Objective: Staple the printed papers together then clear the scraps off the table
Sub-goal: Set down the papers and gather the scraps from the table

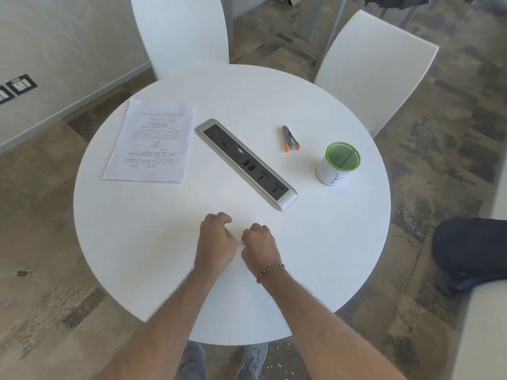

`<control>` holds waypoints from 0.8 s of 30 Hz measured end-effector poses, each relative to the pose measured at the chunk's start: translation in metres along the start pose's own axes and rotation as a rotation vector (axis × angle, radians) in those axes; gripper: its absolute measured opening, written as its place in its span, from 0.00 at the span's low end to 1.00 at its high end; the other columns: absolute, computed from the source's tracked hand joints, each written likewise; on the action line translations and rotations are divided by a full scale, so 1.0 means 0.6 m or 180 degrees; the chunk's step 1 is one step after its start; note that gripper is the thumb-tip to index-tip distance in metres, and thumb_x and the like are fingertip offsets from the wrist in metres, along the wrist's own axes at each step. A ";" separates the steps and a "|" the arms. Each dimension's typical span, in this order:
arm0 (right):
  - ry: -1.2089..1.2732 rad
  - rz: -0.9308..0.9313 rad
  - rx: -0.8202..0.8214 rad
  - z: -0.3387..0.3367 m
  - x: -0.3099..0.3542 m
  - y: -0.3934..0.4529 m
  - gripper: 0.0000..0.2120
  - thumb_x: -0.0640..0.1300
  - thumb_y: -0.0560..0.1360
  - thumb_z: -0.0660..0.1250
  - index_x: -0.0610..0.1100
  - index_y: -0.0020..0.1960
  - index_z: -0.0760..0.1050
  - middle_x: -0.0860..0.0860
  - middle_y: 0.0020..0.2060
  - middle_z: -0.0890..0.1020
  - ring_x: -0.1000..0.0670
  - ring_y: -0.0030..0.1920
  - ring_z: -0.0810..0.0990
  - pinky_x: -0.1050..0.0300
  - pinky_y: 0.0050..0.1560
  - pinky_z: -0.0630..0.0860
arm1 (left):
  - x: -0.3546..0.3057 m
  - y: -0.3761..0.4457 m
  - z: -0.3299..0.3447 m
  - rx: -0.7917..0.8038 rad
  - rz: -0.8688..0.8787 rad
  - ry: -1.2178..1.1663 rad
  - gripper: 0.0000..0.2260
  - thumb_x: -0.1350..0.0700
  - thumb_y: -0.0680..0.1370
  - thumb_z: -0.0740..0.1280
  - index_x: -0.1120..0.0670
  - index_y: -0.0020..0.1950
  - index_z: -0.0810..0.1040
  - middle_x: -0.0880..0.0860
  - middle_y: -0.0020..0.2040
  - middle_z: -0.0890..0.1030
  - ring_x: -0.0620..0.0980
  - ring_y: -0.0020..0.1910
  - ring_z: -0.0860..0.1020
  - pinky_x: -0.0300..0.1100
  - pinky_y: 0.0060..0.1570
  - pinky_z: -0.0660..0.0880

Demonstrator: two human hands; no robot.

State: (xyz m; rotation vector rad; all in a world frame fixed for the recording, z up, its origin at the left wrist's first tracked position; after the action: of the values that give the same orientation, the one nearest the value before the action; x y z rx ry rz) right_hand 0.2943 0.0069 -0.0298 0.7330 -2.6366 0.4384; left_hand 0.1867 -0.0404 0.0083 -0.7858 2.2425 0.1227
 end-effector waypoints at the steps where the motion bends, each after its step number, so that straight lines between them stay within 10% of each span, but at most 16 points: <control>1: 0.0128 0.0094 0.0049 -0.001 -0.008 0.004 0.13 0.27 0.68 0.59 0.35 0.46 0.80 0.42 0.45 0.78 0.42 0.45 0.74 0.50 0.41 0.74 | -0.001 0.002 0.000 0.0008 0.0006 0.0007 0.18 0.71 0.73 0.56 0.59 0.57 0.78 0.57 0.54 0.77 0.54 0.50 0.78 0.37 0.46 0.70; 10: 0.2747 0.1537 -0.0118 -0.043 -0.108 -0.011 0.06 0.32 0.68 0.71 0.41 0.39 0.84 0.48 0.37 0.86 0.51 0.33 0.84 0.58 0.43 0.81 | -0.014 0.018 0.000 0.0015 0.0150 0.0079 0.18 0.71 0.74 0.56 0.58 0.56 0.78 0.56 0.53 0.77 0.56 0.55 0.75 0.37 0.49 0.67; 24: 0.4946 0.1488 -0.1421 -0.268 -0.251 0.045 0.06 0.23 0.70 0.67 0.30 0.45 0.79 0.43 0.37 0.81 0.48 0.39 0.80 0.59 0.44 0.79 | -0.066 0.050 0.024 0.0131 0.0403 -0.0088 0.16 0.70 0.77 0.56 0.56 0.55 0.79 0.51 0.55 0.76 0.53 0.58 0.72 0.35 0.51 0.64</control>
State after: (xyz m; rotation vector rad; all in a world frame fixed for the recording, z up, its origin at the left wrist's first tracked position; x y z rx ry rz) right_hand 0.4420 0.1560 0.0429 -0.3532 -1.2531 0.2927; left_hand 0.1997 0.0079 0.0203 -0.6167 2.2607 0.1464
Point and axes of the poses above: each hand's wrist, its own y-axis towards the middle knuckle, its own z-axis out of the palm, x = y × z, the point moved 9 cm from there along y, towards the middle knuckle
